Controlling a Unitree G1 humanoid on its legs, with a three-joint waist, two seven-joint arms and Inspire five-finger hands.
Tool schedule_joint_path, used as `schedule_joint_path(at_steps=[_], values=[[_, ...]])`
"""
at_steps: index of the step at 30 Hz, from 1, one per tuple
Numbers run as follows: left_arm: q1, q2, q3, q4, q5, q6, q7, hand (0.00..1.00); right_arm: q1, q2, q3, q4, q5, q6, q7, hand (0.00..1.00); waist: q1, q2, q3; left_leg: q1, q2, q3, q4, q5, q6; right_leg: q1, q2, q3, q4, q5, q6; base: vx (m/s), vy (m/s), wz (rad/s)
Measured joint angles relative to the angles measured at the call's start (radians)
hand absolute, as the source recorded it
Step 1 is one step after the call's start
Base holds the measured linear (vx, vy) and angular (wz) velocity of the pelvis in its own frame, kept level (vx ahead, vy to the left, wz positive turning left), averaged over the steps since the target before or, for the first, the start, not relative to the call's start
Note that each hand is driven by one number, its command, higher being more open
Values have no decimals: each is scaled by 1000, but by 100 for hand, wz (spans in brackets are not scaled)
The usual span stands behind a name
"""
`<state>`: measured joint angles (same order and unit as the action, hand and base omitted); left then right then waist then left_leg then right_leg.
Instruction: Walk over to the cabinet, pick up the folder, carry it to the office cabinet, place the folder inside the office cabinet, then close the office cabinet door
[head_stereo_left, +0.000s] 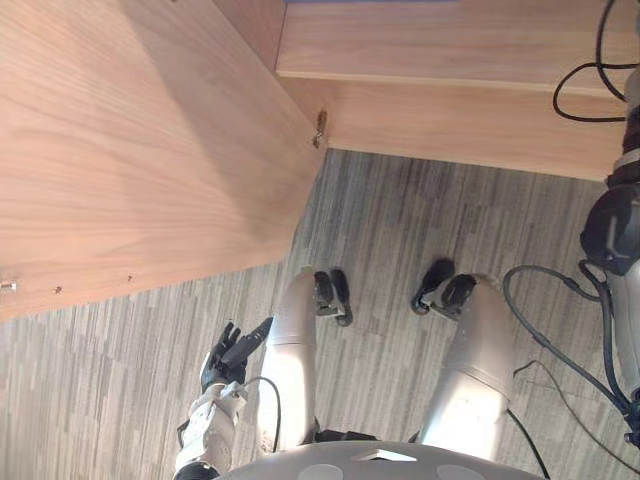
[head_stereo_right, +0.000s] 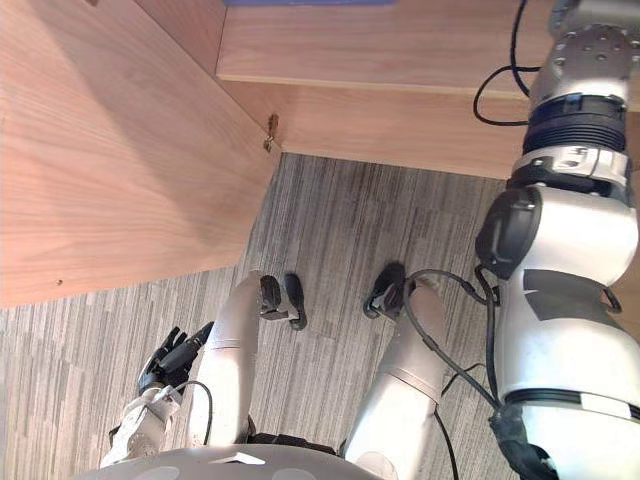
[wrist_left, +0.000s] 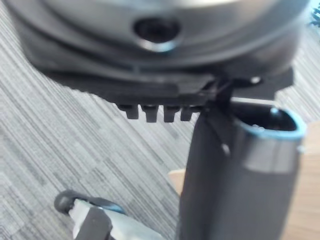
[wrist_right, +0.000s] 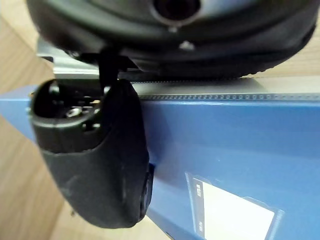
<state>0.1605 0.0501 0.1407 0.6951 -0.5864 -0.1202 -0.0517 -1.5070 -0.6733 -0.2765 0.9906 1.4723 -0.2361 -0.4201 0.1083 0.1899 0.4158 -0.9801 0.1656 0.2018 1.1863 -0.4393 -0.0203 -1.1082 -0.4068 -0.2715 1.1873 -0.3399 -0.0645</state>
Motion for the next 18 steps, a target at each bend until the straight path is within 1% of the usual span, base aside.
schedule_joint_path(at_steps=[1, 2, 4, 5, 8, 10, 11, 12, 13, 14, 15, 18], values=[[15, 3, -9, 0, 0, 5, -1, 100, 1, -1, -45, -2, 28, -39, -9, 0, -1, 2, -1, -9, -4, -2, 5, 0, 0, -9, -7, 0, 11, -6, 0, -51, 20, 12], [23, 3, -12, 3, 0, 15, -1, 100, 4, -6, -85, -8, 49, -79, -21, 0, -2, 11, 2, -13, -5, -7, 13, 0, -1, -11, -10, 0, 21, -11, 0, -47, 26, 13], [41, 4, -26, 2, 0, 16, -1, 100, 14, -23, -126, -24, 70, -122, -31, 0, 1, 25, 2, -19, -7, -8, 17, 0, -2, -17, -14, 0, 29, -15, -1, -46, 45, 7], [49, 4, -29, 3, 0, 17, -1, 100, 20, -37, -131, -26, 72, -136, -32, 100, -1, 33, 3, -23, -8, -8, 18, 1, -2, -23, -16, 1, 33, -15, -2, -48, 61, 4], [55, 5, -29, 12, 0, 19, -1, 100, 39, -41, -125, -29, 72, -121, -45, 100, -1, 48, -1, -24, -10, -10, 18, 3, -6, -26, -19, 2, 41, -20, -7, -35, 53, 3], [55, 7, -29, 12, 0, 18, -2, 100, 39, -41, -119, -30, 66, -112, -53, 100, 0, 49, -1, -24, -10, -12, 19, 6, -10, -28, -19, 2, 46, -23, -9, -31, 41, 3], [55, 7, -30, 16, 0, 19, -3, 100, 38, -41, -106, -31, 55, -90, -53, 100, -1, 49, -1, -24, -10, -12, 19, 7, -12, -30, -19, 2, 48, -24, -11, -32, 45, 1], [55, 7, -30, 20, 0, 19, -3, 100, 38, -42, -92, -31, 45, -81, -53, 100, -2, 49, -1, -24, -9, -12, 19, 7, -13, -30, -19, 2, 48, -24, -11, -31, 56, -2], [55, 7, -30, 23, 0, 19, -4, 100, 38, -45, -69, -31, 19, -59, -52, 100, -4, 49, -1, -24, -8, -12, 19, 7, -13, -31, -17, 2, 48, -24, -11, -31, 67, -5], [55, 7, -31, 24, 0, 20, -5, 100, 38, -62, -23, -31, -25, -20, -48, 100, -4, 49, -1, -24, -4, -12, 22, 7, -14, -31, -13, 2, 48, -24, -11, -31, 72, -7], [55, 7, -31, 24, -1, 21, -6, 100, 38, -70, -3, -31, -41, -2, -44, 100, -3, 49, -1, -24, -2, -12, 23, 6, -15, -31, -11, 2, 48, -24, -11, -34, 78, -7], [55, 12, -58, 21, -9, 33, -25, 100, 36, -105, 102, -31, -131, 69, 17, 100, -6, 50, -2, -23, 2, -13, 30, 5, -16, -28, -9, 2, 52, -24, -12, -38, 92, -3]])
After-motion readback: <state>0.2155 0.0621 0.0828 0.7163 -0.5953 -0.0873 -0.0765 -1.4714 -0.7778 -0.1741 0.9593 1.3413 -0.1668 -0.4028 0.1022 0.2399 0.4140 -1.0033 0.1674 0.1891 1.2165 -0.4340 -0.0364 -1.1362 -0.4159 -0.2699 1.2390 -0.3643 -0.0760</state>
